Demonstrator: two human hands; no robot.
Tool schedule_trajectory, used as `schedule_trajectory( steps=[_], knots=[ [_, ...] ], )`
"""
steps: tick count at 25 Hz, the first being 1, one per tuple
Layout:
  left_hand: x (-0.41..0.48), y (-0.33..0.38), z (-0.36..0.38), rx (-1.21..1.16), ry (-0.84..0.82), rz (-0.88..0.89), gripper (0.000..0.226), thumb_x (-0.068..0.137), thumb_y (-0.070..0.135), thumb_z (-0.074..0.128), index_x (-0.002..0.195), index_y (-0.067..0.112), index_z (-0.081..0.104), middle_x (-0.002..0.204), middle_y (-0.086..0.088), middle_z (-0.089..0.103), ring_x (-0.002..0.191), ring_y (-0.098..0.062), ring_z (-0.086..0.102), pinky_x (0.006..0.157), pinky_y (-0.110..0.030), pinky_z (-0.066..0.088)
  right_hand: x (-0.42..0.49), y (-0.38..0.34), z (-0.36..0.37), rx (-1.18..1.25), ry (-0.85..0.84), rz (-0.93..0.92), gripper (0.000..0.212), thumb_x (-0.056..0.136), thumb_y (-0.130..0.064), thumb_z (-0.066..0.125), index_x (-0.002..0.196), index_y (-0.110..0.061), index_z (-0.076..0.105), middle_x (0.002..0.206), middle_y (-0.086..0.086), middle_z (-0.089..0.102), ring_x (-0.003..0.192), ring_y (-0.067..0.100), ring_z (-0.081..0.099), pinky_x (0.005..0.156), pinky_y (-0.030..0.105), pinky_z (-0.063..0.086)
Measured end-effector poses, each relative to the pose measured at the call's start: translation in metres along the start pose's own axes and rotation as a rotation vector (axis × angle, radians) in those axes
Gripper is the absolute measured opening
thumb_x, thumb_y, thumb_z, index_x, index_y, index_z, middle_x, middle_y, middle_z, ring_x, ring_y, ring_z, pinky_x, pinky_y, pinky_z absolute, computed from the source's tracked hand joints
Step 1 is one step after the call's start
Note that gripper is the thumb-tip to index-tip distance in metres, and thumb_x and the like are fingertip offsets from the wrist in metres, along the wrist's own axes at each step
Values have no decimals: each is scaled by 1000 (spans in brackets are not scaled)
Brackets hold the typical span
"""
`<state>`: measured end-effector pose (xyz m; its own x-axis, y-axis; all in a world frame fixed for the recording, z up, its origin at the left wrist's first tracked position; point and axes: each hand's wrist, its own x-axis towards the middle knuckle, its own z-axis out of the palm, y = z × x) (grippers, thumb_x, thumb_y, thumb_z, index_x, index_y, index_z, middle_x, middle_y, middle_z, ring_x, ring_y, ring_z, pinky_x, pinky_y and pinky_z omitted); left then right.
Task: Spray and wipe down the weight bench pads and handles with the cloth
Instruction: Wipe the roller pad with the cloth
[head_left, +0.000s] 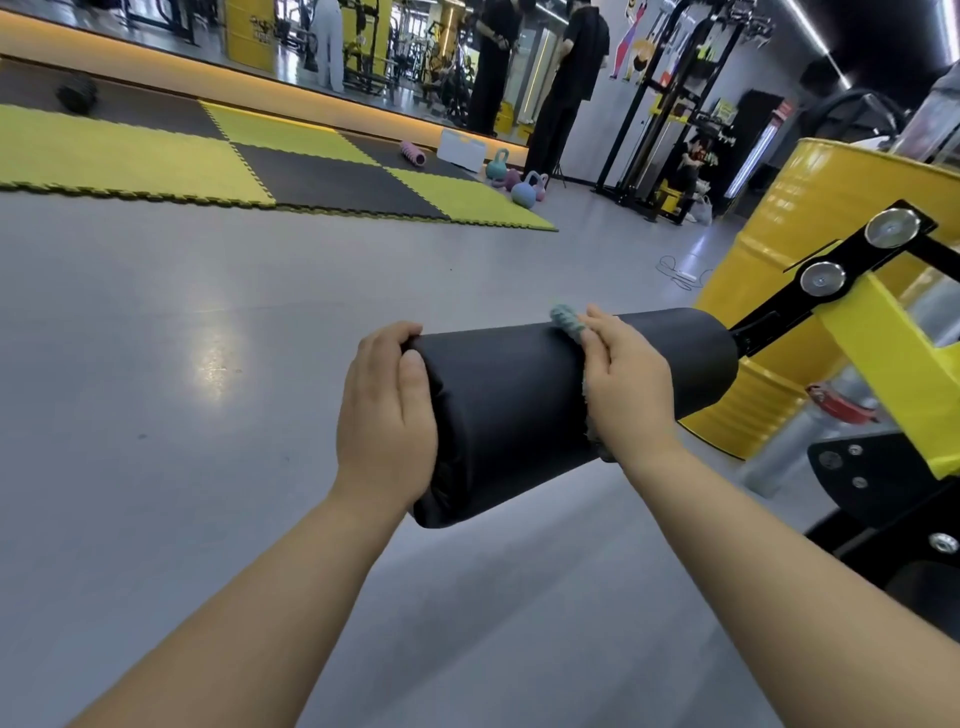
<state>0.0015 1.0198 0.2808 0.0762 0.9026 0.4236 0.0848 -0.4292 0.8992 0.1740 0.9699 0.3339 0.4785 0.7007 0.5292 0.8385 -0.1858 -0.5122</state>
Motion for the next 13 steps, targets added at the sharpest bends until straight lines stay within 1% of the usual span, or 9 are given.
schedule_trajectory(
  steps=[1,2,4,6,7,8,9,10,13],
  knots=[
    [0,-1,2,7,13,12,48,89,32,23,125,14,50,114,15,43,108,-3,42,95,-18,30,-5,-9,4,2,4,12,28,98,-21,45,119,-18,64,130,-2,59,123,19,50,104,24,32],
    [0,-2,3,3,25,10,48,89,33,23,124,14,50,114,15,42,107,-3,42,94,-17,30,-15,-26,9,9,-10,-44,27,97,-21,47,116,-19,66,126,-3,61,120,18,53,102,24,34],
    [1,-7,5,-6,46,31,49,88,38,23,120,15,52,112,13,45,105,-2,42,93,-19,33,-46,-62,23,59,-19,-309,27,95,-20,49,114,-16,68,122,-2,64,116,16,56,101,24,37],
    [3,-11,4,-6,51,92,44,90,36,24,114,14,54,109,11,49,105,-4,43,94,-24,36,-64,-67,31,97,-36,-583,29,93,-19,49,114,-10,68,123,3,64,117,18,57,105,28,37],
    [4,-12,3,-3,48,117,45,90,35,24,113,12,54,108,10,49,104,-5,44,95,-24,36,-57,-57,29,92,-42,-678,29,93,-18,49,113,-8,68,122,6,63,117,20,57,106,30,37],
    [5,-12,3,-1,49,125,48,88,37,23,114,11,54,108,10,48,105,-6,43,95,-22,35,-42,-43,24,65,-43,-699,29,92,-18,49,111,-7,68,121,7,64,116,21,58,107,30,37],
    [5,-12,2,-1,50,116,51,87,39,23,116,11,54,109,11,46,105,-5,43,95,-20,33,-28,-29,20,35,-31,-634,28,92,-18,51,110,-7,69,119,7,65,116,21,58,107,27,36],
    [5,-12,2,-4,50,106,53,86,40,23,118,12,54,110,12,44,106,-4,43,96,-19,32,-14,-15,14,12,-15,-508,27,92,-18,52,110,-7,69,119,7,65,117,19,57,106,23,35],
    [1,-13,3,-19,65,152,50,87,39,25,117,10,53,109,13,43,105,-4,43,96,-23,35,19,17,-3,-74,8,-20,28,96,-21,50,118,-14,65,128,0,60,126,16,49,105,19,29]
  ],
)
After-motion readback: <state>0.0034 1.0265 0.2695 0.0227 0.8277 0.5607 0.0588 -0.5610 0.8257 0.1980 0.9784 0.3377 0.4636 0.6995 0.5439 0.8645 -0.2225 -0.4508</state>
